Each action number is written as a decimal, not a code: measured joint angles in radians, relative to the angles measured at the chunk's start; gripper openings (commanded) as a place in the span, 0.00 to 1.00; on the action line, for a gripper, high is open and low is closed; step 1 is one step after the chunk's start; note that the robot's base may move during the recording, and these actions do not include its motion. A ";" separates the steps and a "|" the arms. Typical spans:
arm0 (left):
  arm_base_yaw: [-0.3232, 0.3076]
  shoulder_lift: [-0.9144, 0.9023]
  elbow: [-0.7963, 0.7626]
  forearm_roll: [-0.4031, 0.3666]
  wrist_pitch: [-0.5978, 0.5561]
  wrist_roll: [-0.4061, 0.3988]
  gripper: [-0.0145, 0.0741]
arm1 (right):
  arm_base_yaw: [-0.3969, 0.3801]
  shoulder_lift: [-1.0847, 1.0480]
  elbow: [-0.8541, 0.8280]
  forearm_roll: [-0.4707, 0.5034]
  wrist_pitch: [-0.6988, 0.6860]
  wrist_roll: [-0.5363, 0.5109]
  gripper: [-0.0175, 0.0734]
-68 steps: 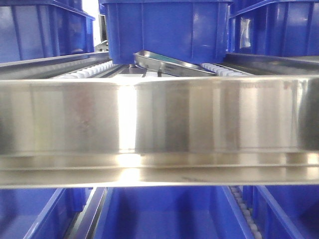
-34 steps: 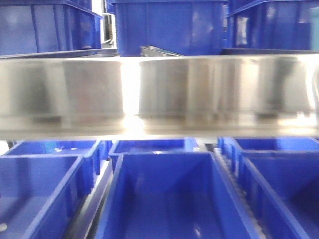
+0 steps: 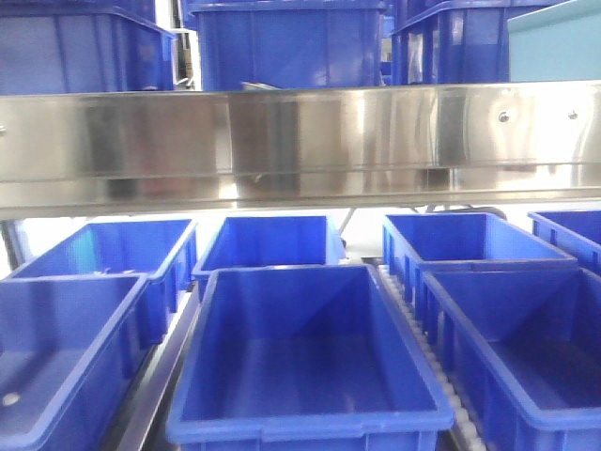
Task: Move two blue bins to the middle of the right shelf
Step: 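Back the base away from the shelf holding the bin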
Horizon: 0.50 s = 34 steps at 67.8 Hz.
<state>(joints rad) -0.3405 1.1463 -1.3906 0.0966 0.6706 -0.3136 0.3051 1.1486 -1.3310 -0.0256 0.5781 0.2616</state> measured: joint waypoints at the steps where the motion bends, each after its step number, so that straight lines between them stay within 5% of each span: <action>1: 0.000 0.000 0.000 0.000 0.000 0.000 0.04 | 0.000 0.000 0.000 0.000 0.000 0.000 0.01; 34: 0.000 -0.002 0.000 0.002 0.000 0.000 0.04 | 0.000 0.000 0.000 0.000 0.000 0.000 0.01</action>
<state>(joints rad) -0.3405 1.1446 -1.3906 0.0985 0.6706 -0.3136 0.3051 1.1486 -1.3310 -0.0256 0.5781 0.2616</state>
